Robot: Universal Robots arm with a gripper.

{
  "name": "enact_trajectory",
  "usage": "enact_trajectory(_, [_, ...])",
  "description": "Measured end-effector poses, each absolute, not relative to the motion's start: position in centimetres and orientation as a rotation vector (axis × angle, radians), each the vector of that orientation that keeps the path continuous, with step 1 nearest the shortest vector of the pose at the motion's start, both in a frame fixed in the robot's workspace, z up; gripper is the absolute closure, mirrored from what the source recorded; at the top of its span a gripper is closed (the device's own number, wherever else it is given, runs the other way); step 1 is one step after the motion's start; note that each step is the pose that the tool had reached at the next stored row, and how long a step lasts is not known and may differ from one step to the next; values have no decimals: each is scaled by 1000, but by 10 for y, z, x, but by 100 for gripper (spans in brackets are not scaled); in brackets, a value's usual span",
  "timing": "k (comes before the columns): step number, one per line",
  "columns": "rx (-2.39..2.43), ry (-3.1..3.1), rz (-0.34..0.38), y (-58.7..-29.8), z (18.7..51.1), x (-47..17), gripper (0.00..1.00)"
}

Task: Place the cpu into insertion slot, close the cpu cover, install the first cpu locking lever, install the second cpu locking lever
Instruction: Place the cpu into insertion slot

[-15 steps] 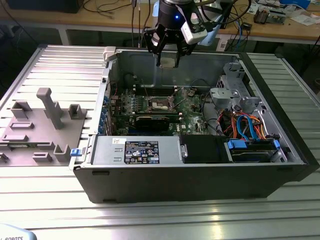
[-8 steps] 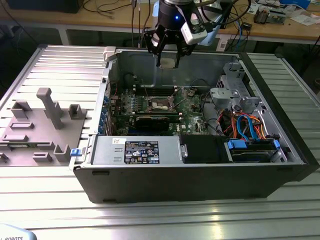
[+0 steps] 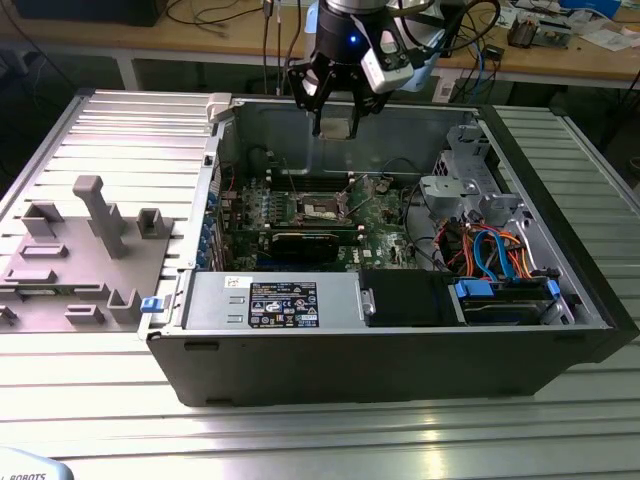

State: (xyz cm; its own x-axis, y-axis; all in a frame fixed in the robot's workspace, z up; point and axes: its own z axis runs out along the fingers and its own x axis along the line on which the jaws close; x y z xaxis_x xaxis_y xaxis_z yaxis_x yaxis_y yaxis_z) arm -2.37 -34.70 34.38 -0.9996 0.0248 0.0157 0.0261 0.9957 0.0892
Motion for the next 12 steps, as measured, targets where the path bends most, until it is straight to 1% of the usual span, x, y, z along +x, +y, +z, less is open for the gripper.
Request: enact_trajectory(12, [-40, -3124, -140, -347, 341, -24, 46])
